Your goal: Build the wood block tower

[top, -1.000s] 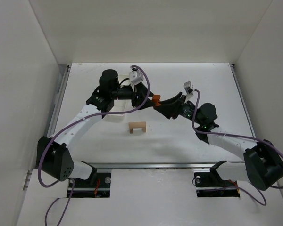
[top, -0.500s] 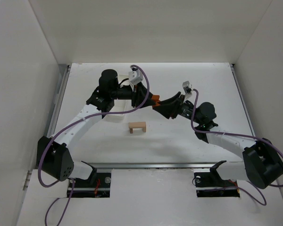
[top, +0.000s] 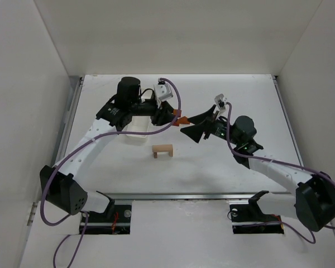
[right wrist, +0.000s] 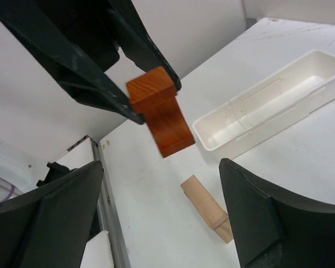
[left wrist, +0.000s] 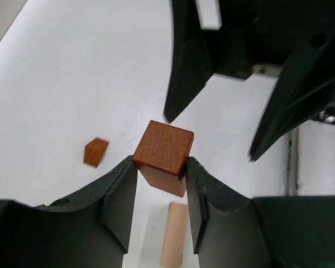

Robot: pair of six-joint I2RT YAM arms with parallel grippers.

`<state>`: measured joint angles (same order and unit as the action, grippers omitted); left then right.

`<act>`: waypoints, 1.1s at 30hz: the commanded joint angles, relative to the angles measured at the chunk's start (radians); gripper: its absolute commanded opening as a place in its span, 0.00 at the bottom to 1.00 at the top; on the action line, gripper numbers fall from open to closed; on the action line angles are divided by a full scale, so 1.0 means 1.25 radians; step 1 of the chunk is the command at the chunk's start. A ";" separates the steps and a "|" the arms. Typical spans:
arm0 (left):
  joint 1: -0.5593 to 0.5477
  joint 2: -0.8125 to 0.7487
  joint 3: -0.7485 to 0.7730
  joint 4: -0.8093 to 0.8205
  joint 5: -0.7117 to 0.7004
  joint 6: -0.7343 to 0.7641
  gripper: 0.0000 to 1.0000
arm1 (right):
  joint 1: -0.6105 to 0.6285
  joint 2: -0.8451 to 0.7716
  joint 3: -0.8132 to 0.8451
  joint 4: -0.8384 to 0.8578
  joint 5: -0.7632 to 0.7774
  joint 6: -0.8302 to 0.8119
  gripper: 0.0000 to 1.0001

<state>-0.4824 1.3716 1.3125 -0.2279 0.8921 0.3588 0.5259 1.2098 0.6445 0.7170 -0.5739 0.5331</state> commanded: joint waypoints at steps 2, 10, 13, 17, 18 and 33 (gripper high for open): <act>-0.009 -0.020 0.051 -0.166 -0.157 0.151 0.00 | 0.006 -0.077 0.008 -0.065 0.070 -0.041 0.91; -0.093 -0.005 0.013 -0.209 -0.473 0.328 0.00 | -0.003 -0.031 0.110 -0.248 0.058 0.047 0.93; -0.111 -0.012 0.004 -0.209 -0.506 0.360 0.00 | -0.012 0.087 0.189 -0.294 -0.051 0.099 0.93; -0.132 -0.004 0.011 -0.268 -0.525 0.388 0.00 | -0.012 0.128 0.163 -0.250 -0.025 0.156 0.93; -0.132 -0.004 0.020 -0.289 -0.525 0.388 0.00 | -0.021 0.109 0.152 -0.250 -0.006 0.167 0.93; -0.210 0.206 0.236 -0.678 -0.515 0.355 0.00 | -0.119 -0.066 0.075 -0.510 0.271 0.133 0.93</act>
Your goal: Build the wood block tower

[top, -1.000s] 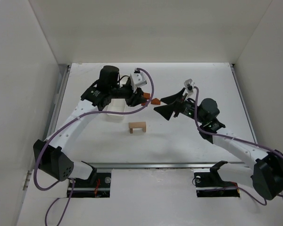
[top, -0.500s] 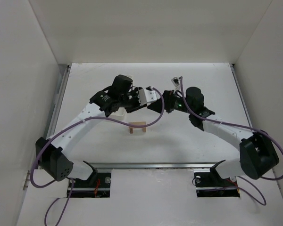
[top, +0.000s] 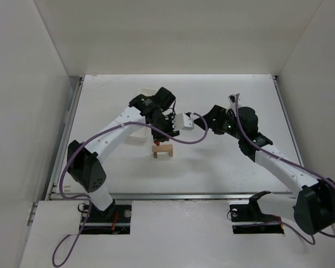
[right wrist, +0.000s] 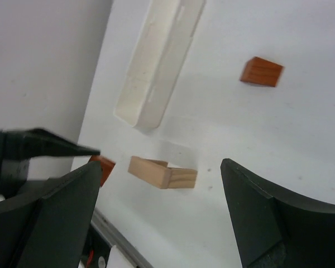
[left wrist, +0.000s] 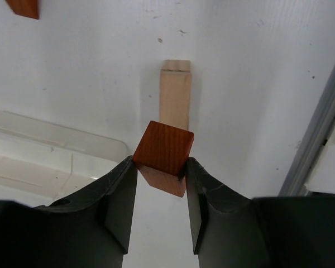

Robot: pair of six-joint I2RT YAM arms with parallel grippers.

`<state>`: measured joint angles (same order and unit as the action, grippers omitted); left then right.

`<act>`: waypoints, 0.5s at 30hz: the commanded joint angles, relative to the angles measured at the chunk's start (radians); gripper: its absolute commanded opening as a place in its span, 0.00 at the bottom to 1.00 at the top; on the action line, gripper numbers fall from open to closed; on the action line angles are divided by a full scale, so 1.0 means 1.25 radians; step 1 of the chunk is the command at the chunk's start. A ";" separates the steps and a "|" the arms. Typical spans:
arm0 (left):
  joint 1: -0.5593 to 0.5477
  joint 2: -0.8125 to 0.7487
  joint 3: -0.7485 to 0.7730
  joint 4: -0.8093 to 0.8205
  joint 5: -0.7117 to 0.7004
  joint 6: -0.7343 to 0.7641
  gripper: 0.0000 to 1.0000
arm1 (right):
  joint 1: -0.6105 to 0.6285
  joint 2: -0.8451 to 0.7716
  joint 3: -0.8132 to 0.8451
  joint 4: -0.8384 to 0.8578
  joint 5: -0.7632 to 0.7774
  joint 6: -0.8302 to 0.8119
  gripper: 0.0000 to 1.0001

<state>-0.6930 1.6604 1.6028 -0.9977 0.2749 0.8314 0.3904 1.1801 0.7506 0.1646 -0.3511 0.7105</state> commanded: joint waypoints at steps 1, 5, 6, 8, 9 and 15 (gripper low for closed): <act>-0.054 -0.025 0.004 -0.062 -0.032 -0.033 0.00 | -0.019 -0.052 -0.010 -0.103 0.137 -0.009 0.93; -0.107 0.009 0.011 -0.077 -0.085 -0.103 0.00 | -0.037 -0.092 -0.010 -0.159 0.219 -0.009 0.93; -0.114 0.009 0.011 -0.077 -0.098 -0.116 0.00 | -0.037 -0.107 -0.010 -0.166 0.220 -0.009 0.93; -0.125 0.019 0.030 -0.068 -0.146 -0.136 0.00 | -0.045 -0.116 -0.010 -0.166 0.220 -0.021 0.93; -0.139 0.029 0.030 -0.068 -0.171 -0.145 0.00 | -0.045 -0.116 -0.010 -0.166 0.220 -0.030 0.93; -0.192 0.045 0.004 -0.068 -0.314 -0.189 0.00 | -0.045 -0.124 -0.026 -0.159 0.220 -0.030 0.93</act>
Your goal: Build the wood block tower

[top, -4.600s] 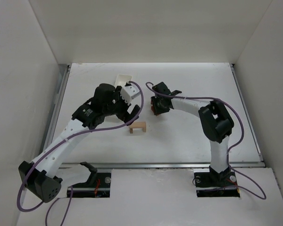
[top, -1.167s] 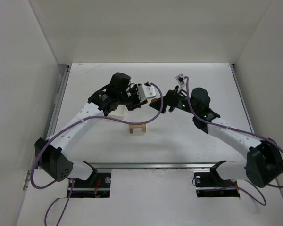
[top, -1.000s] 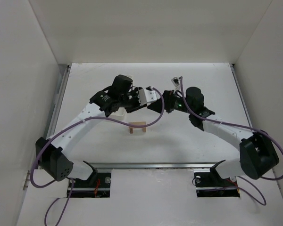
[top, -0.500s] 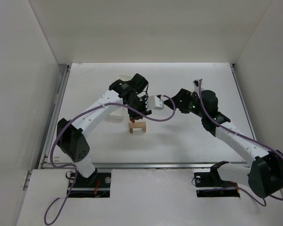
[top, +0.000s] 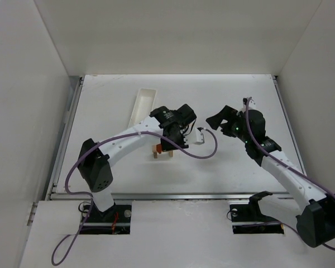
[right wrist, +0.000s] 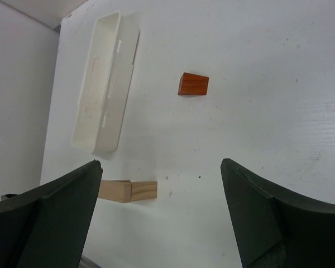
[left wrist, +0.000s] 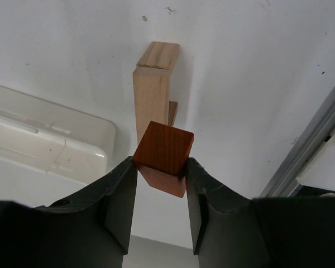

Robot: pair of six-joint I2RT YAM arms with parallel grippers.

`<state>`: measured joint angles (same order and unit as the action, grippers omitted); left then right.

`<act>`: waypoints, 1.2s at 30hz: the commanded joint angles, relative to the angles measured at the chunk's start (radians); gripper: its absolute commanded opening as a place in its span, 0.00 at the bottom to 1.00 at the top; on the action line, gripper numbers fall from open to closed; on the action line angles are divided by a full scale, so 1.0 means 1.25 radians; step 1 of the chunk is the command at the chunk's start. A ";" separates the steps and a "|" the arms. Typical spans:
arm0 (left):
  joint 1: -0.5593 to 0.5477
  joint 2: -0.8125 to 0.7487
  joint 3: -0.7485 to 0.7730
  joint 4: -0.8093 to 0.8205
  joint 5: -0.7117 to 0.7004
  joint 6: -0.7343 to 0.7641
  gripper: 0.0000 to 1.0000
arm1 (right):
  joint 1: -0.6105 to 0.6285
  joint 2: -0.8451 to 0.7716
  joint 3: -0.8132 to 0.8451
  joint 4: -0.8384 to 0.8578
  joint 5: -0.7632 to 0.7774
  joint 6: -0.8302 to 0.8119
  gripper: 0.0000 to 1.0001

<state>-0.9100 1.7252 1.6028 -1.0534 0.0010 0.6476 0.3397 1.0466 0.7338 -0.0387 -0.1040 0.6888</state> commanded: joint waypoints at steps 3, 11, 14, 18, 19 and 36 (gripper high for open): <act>-0.036 0.002 0.004 -0.024 -0.134 -0.049 0.00 | -0.004 -0.026 -0.021 0.004 0.015 -0.012 0.93; -0.065 0.025 -0.028 -0.043 -0.187 -0.046 0.00 | -0.004 -0.026 -0.029 0.011 0.014 -0.020 0.93; -0.065 0.025 -0.035 -0.052 -0.187 -0.030 0.00 | -0.004 -0.033 -0.043 0.019 0.007 -0.020 0.93; -0.065 0.025 -0.051 -0.024 -0.180 -0.021 0.00 | -0.004 -0.033 -0.043 0.019 0.000 -0.020 0.93; -0.065 0.025 -0.051 -0.016 -0.180 -0.021 0.00 | -0.004 -0.033 -0.043 0.019 0.000 -0.020 0.93; -0.057 0.025 -0.083 0.041 -0.223 0.109 0.00 | -0.004 -0.041 -0.058 0.019 0.000 -0.020 0.93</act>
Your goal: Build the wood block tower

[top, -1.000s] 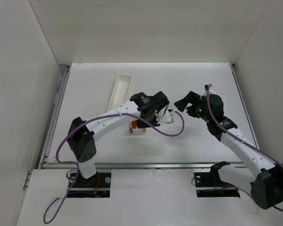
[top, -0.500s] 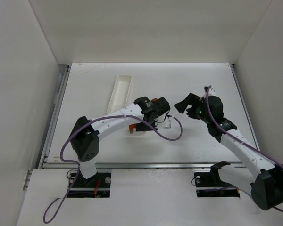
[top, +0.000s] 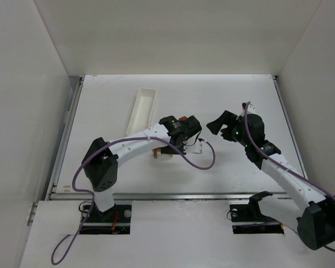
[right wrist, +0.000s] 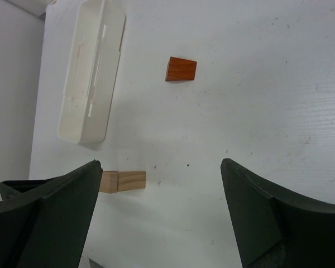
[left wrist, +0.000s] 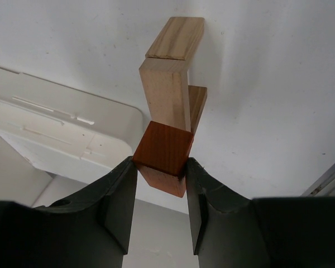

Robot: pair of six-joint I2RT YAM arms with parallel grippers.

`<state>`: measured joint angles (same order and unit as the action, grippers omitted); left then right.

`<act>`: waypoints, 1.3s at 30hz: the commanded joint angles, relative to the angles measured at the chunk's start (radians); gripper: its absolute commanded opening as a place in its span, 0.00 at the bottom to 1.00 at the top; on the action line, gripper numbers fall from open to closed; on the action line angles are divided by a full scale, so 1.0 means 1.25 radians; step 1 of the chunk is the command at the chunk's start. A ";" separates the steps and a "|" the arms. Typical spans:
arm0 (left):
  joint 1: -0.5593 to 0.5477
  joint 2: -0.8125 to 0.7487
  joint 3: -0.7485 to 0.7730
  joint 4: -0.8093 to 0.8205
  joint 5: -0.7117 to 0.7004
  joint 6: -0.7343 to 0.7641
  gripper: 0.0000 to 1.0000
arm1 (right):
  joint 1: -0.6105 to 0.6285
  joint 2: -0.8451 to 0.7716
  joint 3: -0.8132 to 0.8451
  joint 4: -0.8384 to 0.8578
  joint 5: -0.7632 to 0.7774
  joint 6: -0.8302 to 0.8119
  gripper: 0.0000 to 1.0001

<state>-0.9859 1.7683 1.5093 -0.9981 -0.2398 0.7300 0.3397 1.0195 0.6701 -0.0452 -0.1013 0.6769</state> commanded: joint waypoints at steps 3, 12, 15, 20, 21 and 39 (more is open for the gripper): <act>0.003 -0.010 -0.008 -0.003 -0.030 0.061 0.00 | -0.004 -0.019 -0.007 0.024 -0.002 -0.010 0.93; 0.003 0.006 -0.008 -0.010 -0.022 0.077 0.00 | -0.004 -0.012 -0.007 0.024 -0.002 -0.010 0.93; 0.003 0.015 0.000 -0.010 -0.022 0.077 0.00 | -0.004 -0.012 -0.007 0.024 -0.002 -0.010 0.93; -0.004 0.031 0.017 -0.018 -0.013 0.060 0.00 | -0.004 -0.004 -0.007 0.024 -0.002 -0.018 0.93; -0.004 0.041 0.025 -0.018 -0.013 0.060 0.00 | -0.004 -0.004 -0.007 0.024 -0.002 -0.018 0.93; -0.004 0.063 0.086 -0.069 -0.052 0.019 0.00 | -0.004 -0.012 -0.022 0.031 -0.002 -0.032 0.93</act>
<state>-0.9867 1.8519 1.5730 -1.0332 -0.2699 0.7689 0.3397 1.0210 0.6441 -0.0448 -0.1013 0.6575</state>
